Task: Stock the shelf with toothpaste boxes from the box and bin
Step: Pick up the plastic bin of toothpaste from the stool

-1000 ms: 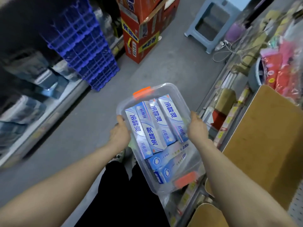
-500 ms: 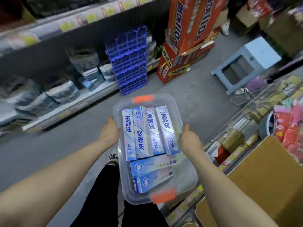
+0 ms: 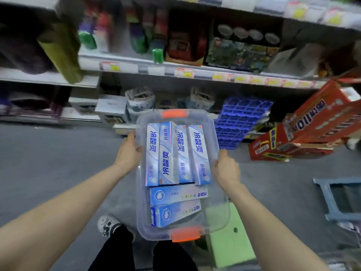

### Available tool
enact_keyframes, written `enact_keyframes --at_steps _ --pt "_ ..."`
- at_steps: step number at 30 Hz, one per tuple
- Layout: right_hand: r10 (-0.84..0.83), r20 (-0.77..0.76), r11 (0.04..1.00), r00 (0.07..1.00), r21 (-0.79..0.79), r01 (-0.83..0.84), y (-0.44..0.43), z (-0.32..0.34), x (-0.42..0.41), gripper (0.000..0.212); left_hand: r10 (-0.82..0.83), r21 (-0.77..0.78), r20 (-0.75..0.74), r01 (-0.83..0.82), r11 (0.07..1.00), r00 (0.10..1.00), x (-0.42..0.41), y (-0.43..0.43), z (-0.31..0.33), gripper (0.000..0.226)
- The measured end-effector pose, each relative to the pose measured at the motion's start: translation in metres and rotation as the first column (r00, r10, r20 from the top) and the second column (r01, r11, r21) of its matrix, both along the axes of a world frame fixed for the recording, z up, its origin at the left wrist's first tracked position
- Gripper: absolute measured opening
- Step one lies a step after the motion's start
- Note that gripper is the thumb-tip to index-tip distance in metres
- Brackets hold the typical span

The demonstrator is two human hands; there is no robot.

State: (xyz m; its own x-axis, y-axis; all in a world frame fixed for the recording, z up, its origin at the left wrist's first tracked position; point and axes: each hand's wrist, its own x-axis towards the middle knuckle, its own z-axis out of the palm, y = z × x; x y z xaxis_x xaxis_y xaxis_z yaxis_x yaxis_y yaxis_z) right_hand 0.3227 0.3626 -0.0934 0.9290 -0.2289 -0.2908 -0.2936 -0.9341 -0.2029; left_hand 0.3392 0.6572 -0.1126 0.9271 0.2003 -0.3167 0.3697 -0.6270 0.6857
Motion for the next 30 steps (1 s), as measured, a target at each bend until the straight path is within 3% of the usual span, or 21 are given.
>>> enact_keyframes --at_steps 8,15,22,27,30 --pt "0.252 0.038 0.967 0.967 0.035 -0.253 0.193 0.011 0.046 0.017 0.233 -0.033 0.131 -0.231 0.972 0.964 -0.021 0.192 0.01 0.054" --pt "0.48 0.102 0.875 0.871 0.006 -0.483 0.369 0.012 0.066 0.028 0.421 0.012 0.171 -0.429 0.903 0.891 -0.062 0.35 0.024 0.038" --pt "0.679 0.065 0.732 0.732 0.017 -0.681 0.529 0.027 0.078 0.029 0.643 0.021 0.152 -0.653 0.757 0.751 -0.118 0.475 0.033 0.047" --pt "0.773 0.062 0.628 0.631 0.055 -0.776 0.638 0.031 0.089 0.032 0.777 -0.034 0.159 -0.783 0.621 0.609 -0.142 0.543 0.04 0.024" --pt "0.823 0.046 0.563 0.566 0.063 -0.824 0.71 0.031 0.097 0.027 0.832 -0.022 0.153 -0.84 0.542 0.533 -0.148 0.594 0.039 0.024"
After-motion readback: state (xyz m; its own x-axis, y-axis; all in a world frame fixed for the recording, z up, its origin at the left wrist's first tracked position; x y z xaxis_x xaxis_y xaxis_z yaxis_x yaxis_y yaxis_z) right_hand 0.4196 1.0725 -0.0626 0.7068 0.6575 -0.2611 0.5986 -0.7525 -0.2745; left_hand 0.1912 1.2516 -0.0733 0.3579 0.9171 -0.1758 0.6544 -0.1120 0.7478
